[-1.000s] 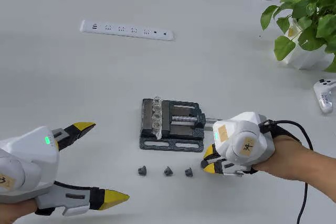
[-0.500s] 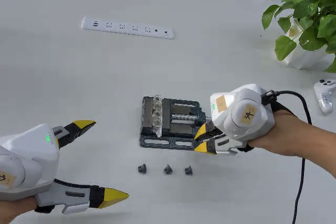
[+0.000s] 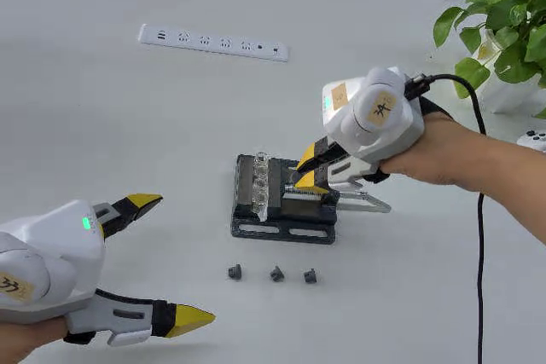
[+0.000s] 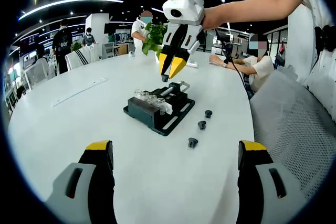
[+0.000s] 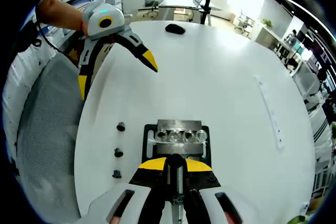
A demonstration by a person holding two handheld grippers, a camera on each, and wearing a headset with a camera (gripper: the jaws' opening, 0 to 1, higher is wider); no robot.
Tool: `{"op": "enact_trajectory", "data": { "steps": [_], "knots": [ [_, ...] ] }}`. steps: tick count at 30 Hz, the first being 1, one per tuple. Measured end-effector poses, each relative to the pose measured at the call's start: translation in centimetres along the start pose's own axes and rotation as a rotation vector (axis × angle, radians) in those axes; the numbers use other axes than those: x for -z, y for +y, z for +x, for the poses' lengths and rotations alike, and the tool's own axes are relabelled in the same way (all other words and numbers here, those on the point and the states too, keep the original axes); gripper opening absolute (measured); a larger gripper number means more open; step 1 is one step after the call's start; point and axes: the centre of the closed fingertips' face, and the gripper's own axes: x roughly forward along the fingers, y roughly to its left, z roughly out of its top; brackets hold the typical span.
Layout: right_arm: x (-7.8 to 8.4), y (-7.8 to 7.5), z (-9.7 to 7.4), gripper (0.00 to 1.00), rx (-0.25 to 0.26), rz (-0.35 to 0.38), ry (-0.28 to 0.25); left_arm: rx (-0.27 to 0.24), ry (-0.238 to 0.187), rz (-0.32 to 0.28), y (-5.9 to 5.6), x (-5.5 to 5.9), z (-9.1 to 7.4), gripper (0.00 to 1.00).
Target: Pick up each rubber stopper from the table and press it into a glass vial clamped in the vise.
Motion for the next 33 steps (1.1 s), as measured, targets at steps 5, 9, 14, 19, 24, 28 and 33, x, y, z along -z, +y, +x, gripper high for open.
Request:
{"op": "enact_trajectory", "data": {
  "steps": [5,9,14,19,24,28,33],
  "knots": [
    [-0.7,-1.2,0.5,0.07,-0.005,-0.013,0.001,0.008,0.001,0.001,0.0,0.2,0.1,0.99],
    [-1.1,-2.0,0.8,0.07,-0.009,-0.020,0.001,0.009,-0.003,-0.006,0.1,0.3,0.1,0.99],
    [-1.9,-2.8,1.2,0.07,-0.013,-0.023,-0.001,0.007,-0.003,-0.007,0.1,0.3,0.0,0.99],
    [-2.2,-3.3,1.9,0.07,-0.022,-0.031,0.013,0.006,-0.008,-0.007,0.2,0.2,0.0,0.99],
    [-2.6,-3.8,2.6,0.07,-0.033,-0.040,0.022,0.004,-0.009,-0.007,0.2,0.2,0.1,0.99],
    [-2.4,-3.5,2.8,0.07,-0.046,-0.048,0.035,0.002,-0.010,-0.012,0.2,0.2,0.0,0.99],
    [-2.3,-3.6,3.2,0.07,-0.053,-0.050,0.044,-0.001,-0.011,-0.015,0.3,0.2,0.0,0.99]
  ]
}}
